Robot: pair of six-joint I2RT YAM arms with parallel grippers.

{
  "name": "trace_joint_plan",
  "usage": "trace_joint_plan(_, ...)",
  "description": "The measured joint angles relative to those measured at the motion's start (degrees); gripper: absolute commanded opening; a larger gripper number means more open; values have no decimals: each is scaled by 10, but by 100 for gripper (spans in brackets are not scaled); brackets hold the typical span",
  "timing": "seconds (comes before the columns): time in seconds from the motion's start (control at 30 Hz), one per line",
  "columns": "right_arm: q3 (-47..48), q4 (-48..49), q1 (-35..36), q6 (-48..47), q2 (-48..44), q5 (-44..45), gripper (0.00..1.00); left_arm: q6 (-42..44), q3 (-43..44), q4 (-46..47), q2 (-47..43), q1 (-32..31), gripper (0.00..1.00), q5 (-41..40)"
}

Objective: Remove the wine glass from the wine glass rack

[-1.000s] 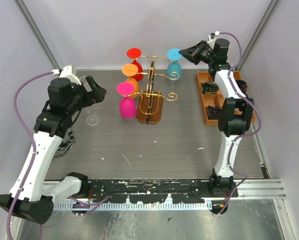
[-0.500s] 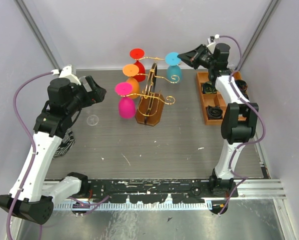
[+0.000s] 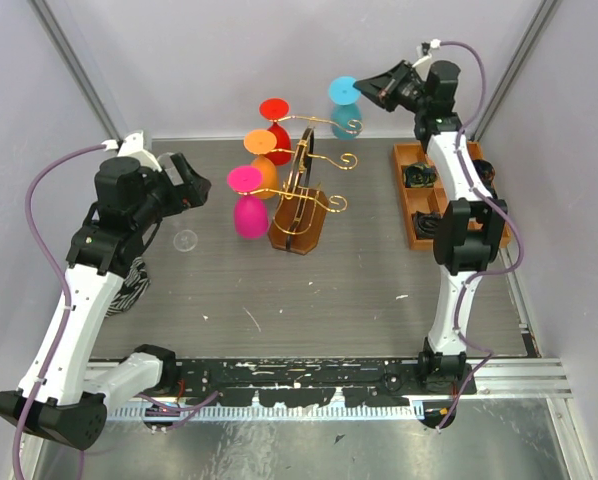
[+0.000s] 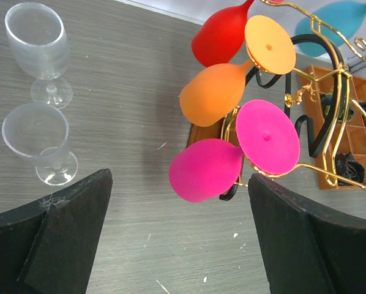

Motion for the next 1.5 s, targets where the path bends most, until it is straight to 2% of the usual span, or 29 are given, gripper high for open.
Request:
trace_joint_plan(0.17, 24, -42, -35, -110, -8, 5, 1, 12, 2, -10, 0, 0, 98, -11)
trace_joint_plan(0.27, 6, -87, -37, -259, -58, 41, 1, 18, 23, -21, 8, 0, 98, -16)
trace_joint_plan(0.33, -31, -126, 2, -394, -127, 88, 1, 23, 53, -31, 20, 0, 98, -16)
trace_joint_plan(0.4, -67, -152, 89, -541, -205, 148, 1, 29, 91, -39, 36, 0, 98, -16)
trace_joint_plan(0.53, -109, -179, 364, -792, -321, 250, 1, 44, 174, -57, 64, 0, 98, -8)
trace_joint_plan(0.6, -118, -198, 472, -881, -347, 298, 1, 54, 216, -72, 73, 0, 98, 1)
trace_joint_plan(0.67, -120, -217, 553, -961, -356, 372, 1, 62, 261, -90, 83, 0, 98, 3)
trace_joint_plan(0.77, -119, -238, 635, -1053, -345, 488, 1, 71, 316, -109, 86, 0, 98, -5)
trace_joint_plan(0.9, -119, -260, 708, -1137, -299, 598, 1, 78, 347, -124, 70, 1, 98, -12)
trace_joint_plan(1.0, -119, -277, 738, -1178, -257, 645, 1, 85, 368, -145, 63, 1, 98, -4)
trace_joint_plan(1.17, -119, -290, 760, -1212, -219, 683, 1, 104, 373, -164, 67, 1, 98, 26)
trace_joint_plan(1.5, -106, -299, 793, -1226, -216, 713, 1, 129, 369, -202, 115, 1, 98, 85)
